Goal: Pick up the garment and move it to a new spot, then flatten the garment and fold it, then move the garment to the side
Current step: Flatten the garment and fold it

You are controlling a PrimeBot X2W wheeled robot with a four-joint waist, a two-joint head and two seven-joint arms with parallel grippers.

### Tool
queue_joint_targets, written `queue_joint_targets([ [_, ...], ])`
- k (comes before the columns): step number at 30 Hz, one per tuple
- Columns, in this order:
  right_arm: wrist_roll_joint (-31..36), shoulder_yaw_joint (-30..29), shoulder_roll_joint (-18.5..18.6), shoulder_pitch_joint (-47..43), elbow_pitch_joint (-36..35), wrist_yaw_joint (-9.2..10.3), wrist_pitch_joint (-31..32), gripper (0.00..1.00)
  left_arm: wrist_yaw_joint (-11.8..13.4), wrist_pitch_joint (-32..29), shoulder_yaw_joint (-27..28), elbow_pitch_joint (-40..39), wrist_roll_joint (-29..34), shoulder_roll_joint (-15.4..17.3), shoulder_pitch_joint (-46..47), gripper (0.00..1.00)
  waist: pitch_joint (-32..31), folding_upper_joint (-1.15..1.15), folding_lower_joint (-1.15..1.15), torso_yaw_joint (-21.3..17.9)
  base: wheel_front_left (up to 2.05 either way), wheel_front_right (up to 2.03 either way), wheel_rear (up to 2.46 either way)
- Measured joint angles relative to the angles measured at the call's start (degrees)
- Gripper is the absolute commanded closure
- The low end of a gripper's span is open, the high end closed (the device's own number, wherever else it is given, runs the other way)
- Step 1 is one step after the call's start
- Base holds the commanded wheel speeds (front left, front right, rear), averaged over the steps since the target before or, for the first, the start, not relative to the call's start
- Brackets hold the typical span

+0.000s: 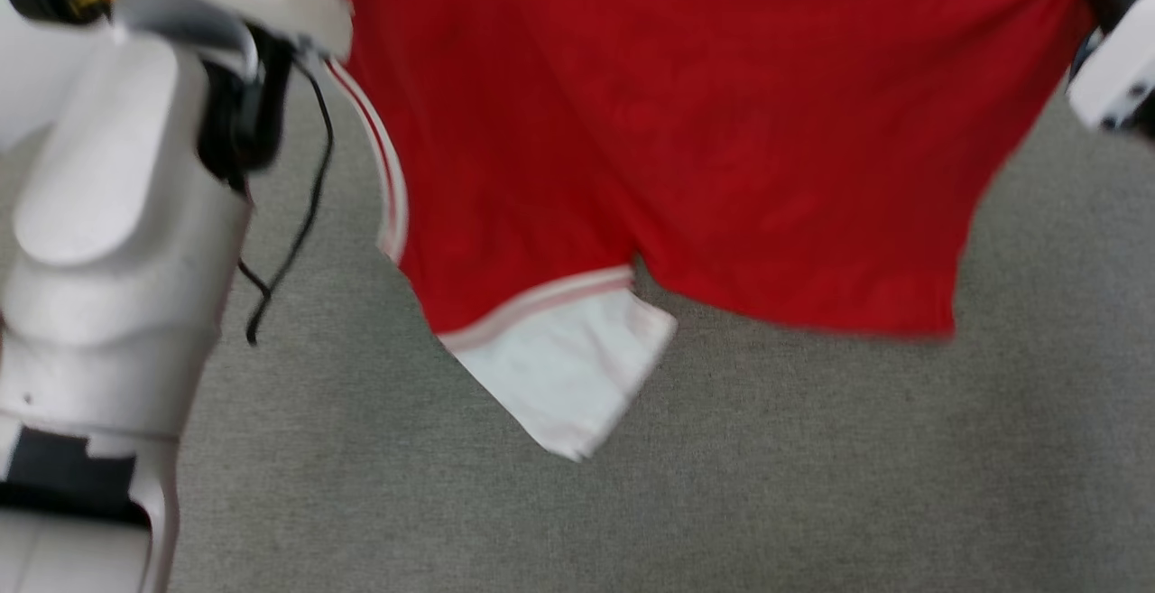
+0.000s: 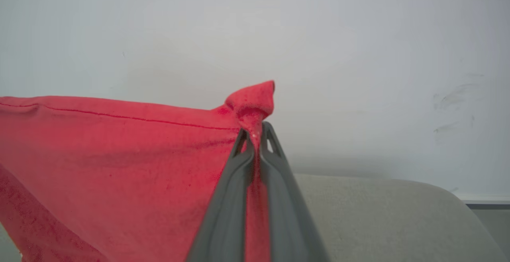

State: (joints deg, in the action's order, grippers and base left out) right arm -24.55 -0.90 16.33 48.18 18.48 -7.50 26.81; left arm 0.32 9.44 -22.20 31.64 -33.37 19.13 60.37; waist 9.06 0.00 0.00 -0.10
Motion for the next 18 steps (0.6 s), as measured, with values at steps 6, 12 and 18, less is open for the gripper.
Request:
queue_joint_targets([
  [6,1.58,0.51,-0.47,12.69,6.22,0.0,-6.08,1.0,-0.87,3.03,0.41,6.77,2.34,-0.29,13.68,1.0,5.39,0.0,0.01,-1.08,0.0,0.0,0.0],
  [12,2.0,1.77,-1.52,25.32,12.74,0.0,-13.24,1.0,-1.34,4.93,1.42,11.84,4.68,0.04,26.69,1.0,12.16,0.0,0.01,-2.46,0.0,0.0,0.0],
  [18,1.67,3.91,-1.97,34.54,17.7,0.0,-19.76,1.0,-1.81,5.45,2.24,14.59,6.43,-0.09,35.04,1.0,18.35,0.0,0.01,-3.37,0.0,0.0,0.0],
])
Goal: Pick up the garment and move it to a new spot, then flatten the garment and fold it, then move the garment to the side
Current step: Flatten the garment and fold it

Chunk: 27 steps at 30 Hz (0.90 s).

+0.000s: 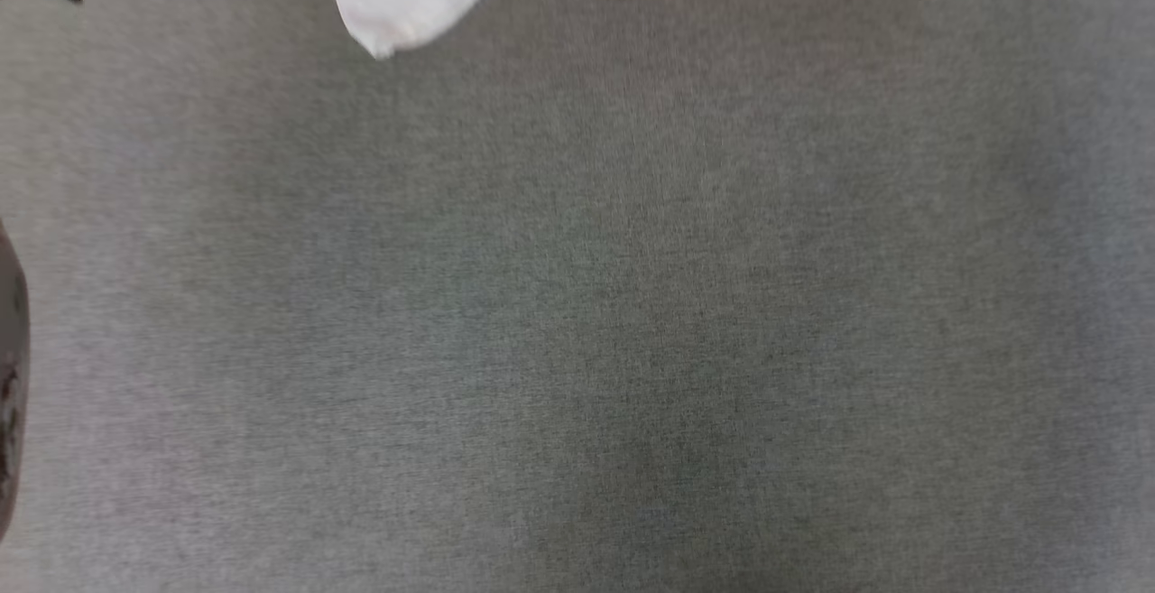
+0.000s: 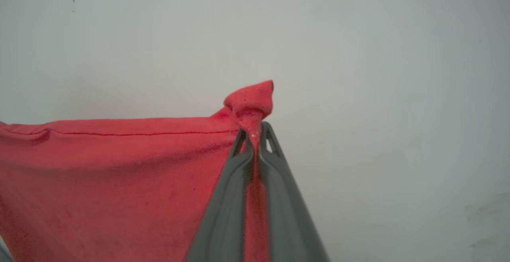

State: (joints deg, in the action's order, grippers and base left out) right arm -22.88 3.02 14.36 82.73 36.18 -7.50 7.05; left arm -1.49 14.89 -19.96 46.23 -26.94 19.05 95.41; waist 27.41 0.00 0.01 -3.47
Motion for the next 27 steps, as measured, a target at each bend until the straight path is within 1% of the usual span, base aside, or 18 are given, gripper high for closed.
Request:
queue_joint_targets([
  [6,-1.6,3.55,-0.18,4.27,4.58,0.0,-4.0,1.0,-0.54,0.1,1.62,0.13,1.29,-0.73,2.11,1.0,4.81,0.0,0.0,-0.67,0.0,0.0,0.0],
  [10,-3.86,6.93,-0.44,4.8,7.55,0.0,-5.02,1.0,-1.14,0.18,2.29,1.13,1.68,-1.4,0.96,1.0,6.54,0.0,0.0,-0.76,0.0,0.0,0.0],
  [14,-6.44,10.61,-0.42,4.78,10.23,0.0,-5.57,1.0,-2.15,0.18,2.57,4.02,1.53,-2.09,-1.41,1.0,7.09,0.0,0.0,-0.39,0.0,0.0,0.0],
  [20,-10.39,14.99,-0.12,2.4,14.22,0.0,-5.59,1.0,-3.6,0.18,2.93,8.44,0.75,-4.03,-5.97,1.0,6.52,0.0,0.0,0.34,0.0,0.0,0.0],
  [23,-12.3,17.58,0.26,-1.18,15.78,0.0,-5.73,1.0,-4.31,0.18,3.72,10.23,-0.62,-4.65,-9.89,1.0,5.04,0.0,0.0,0.67,0.0,0.0,0.0],
  [27,-14.8,21.24,2.1,-7.39,16.24,0.0,-6.69,1.0,-5.19,0.18,4.38,11.25,-2.1,-5.41,-16.78,1.0,1.81,0.0,-0.01,1.31,0.0,0.0,0.0],
])
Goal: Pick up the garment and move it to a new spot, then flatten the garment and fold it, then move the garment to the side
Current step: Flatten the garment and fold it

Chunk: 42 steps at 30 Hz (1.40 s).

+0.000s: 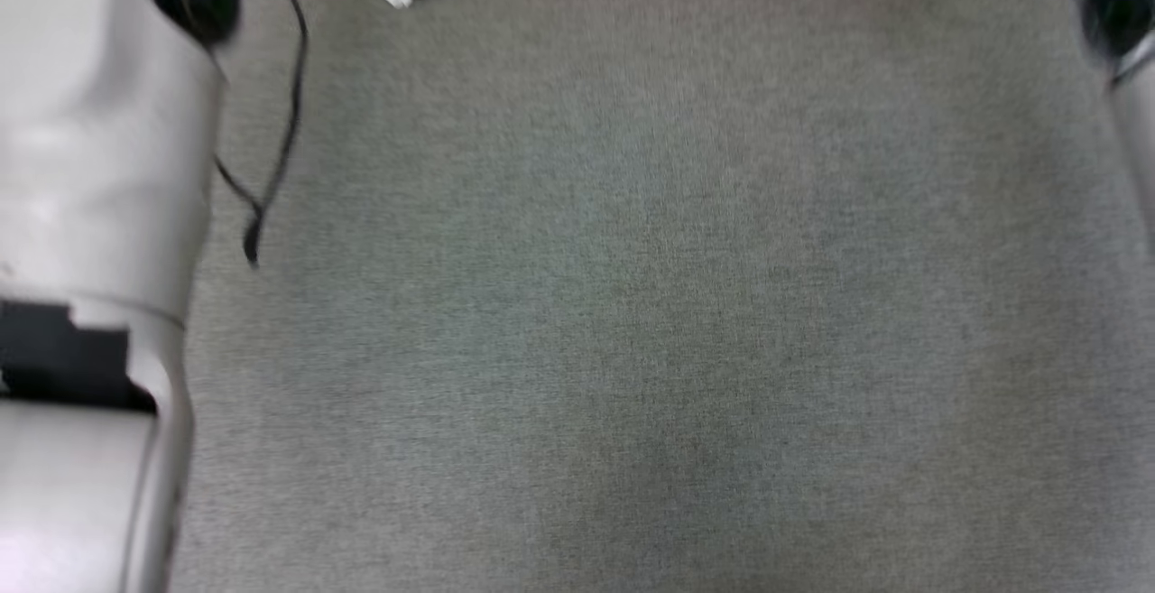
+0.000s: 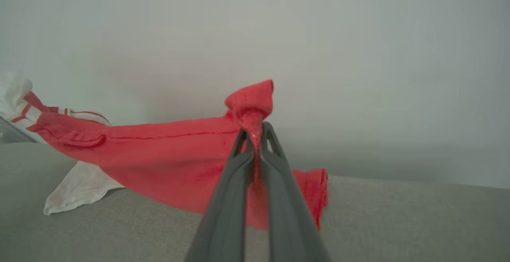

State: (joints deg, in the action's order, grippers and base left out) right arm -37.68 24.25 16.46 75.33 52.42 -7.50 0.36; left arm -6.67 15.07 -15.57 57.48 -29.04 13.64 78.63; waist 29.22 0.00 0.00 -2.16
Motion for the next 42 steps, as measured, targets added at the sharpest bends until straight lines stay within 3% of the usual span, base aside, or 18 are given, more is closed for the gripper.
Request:
queue_joint_targets([
  [12,-7.92,10.54,5.32,-25.29,-6.92,-0.02,-0.09,1.0,-0.74,0.0,0.91,-4.14,-5.08,1.32,-29.14,1.0,-14.19,0.0,-0.01,1.77,0.0,0.0,0.0],
  [18,-10.03,11.98,8.83,-36.66,-12.55,-0.01,-0.05,1.0,-0.57,0.0,1.05,-9.61,-5.47,2.09,-42.83,1.0,-20.97,0.0,-0.02,2.38,0.0,0.0,0.0],
  [21,-10.18,11.47,9.96,-42.62,-15.84,-0.02,-0.37,1.0,0.73,-0.01,1.53,-12.89,-5.58,2.46,-49.9,1.0,-23.97,0.0,-0.02,2.79,0.0,0.0,0.0],
  [28,-8.35,6.03,11.68,-56.58,-23.34,-0.02,1.92,1.0,4.85,-2.93,1.69,-24.24,-6.46,4.37,-65.44,1.0,-29.64,0.0,-0.03,3.27,0.0,0.0,0.0],
  [33,-4.71,-1.19,11.22,-66.73,-30.52,-0.04,5.49,1.0,9.51,-7.33,2.53,-36.46,-7.03,6.65,-76.07,1.0,-31.72,0.0,-0.03,3.12,0.0,0.0,0.0],
  [42,4.69,-16.89,3.82,-85.68,-47.84,-0.04,15.55,1.0,17.96,-16.3,3.97,-58.28,-8.01,10.32,-90.7,1.0,-33.29,0.0,-0.02,3.98,0.0,0.0,0.0],
])
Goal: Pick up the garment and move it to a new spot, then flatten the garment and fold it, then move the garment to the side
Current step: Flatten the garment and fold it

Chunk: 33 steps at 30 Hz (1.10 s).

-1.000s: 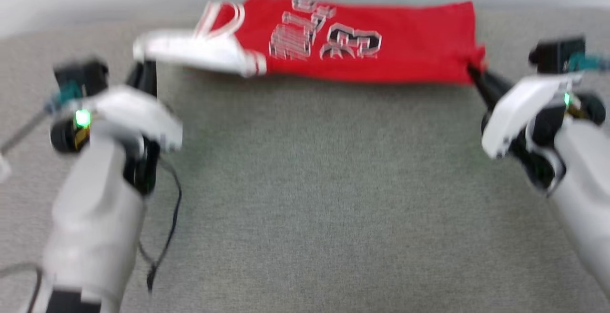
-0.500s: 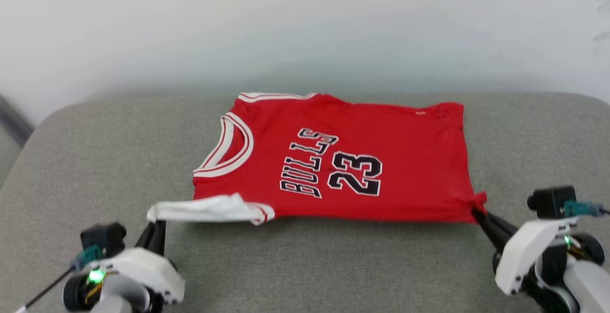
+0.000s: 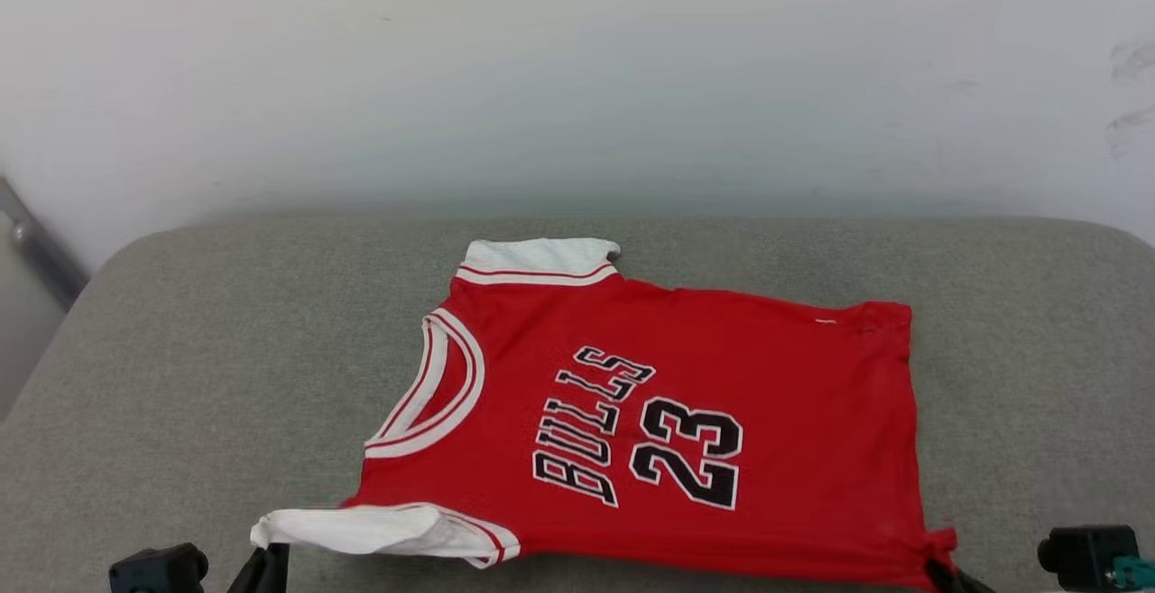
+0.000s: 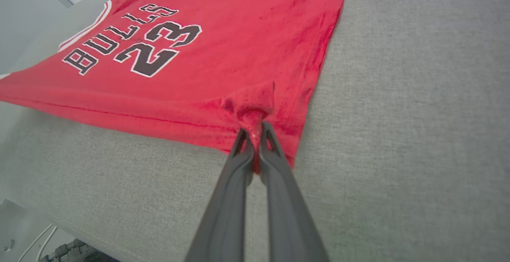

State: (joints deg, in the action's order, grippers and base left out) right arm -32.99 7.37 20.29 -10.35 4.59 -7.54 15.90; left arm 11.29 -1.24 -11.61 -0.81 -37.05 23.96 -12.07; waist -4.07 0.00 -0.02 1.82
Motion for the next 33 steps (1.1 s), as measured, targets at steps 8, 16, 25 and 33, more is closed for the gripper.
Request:
queue_joint_targets([
  [8,5.65,-8.82,-6.38,-7.5,-12.04,0.02,9.32,1.0,3.86,-3.72,0.13,-11.16,0.05,0.73,-3.64,1.0,0.76,0.0,0.02,0.71,0.0,0.0,0.0],
  [16,7.87,-9.17,-7.93,-1.14,-10.38,0.03,13.24,1.0,1.12,-1.77,-2.53,-6.08,0.57,-2.54,7.21,1.0,3.17,0.0,0.02,0.49,0.0,0.0,0.0],
  [25,8.36,-6.78,-6.73,8.78,-1.47,0.03,12.57,1.0,-5.28,0.08,-5.83,11.98,-0.2,-7.02,23.71,1.0,7.37,0.0,0.03,0.25,0.0,0.0,0.0],
  [33,7.9,-2.34,-5.57,16.23,6.35,0.04,8.17,0.97,-9.84,-0.58,-7.58,27.59,-1.53,-9.51,32.62,1.0,11.72,0.0,0.03,-0.65,0.0,0.0,0.0],
])
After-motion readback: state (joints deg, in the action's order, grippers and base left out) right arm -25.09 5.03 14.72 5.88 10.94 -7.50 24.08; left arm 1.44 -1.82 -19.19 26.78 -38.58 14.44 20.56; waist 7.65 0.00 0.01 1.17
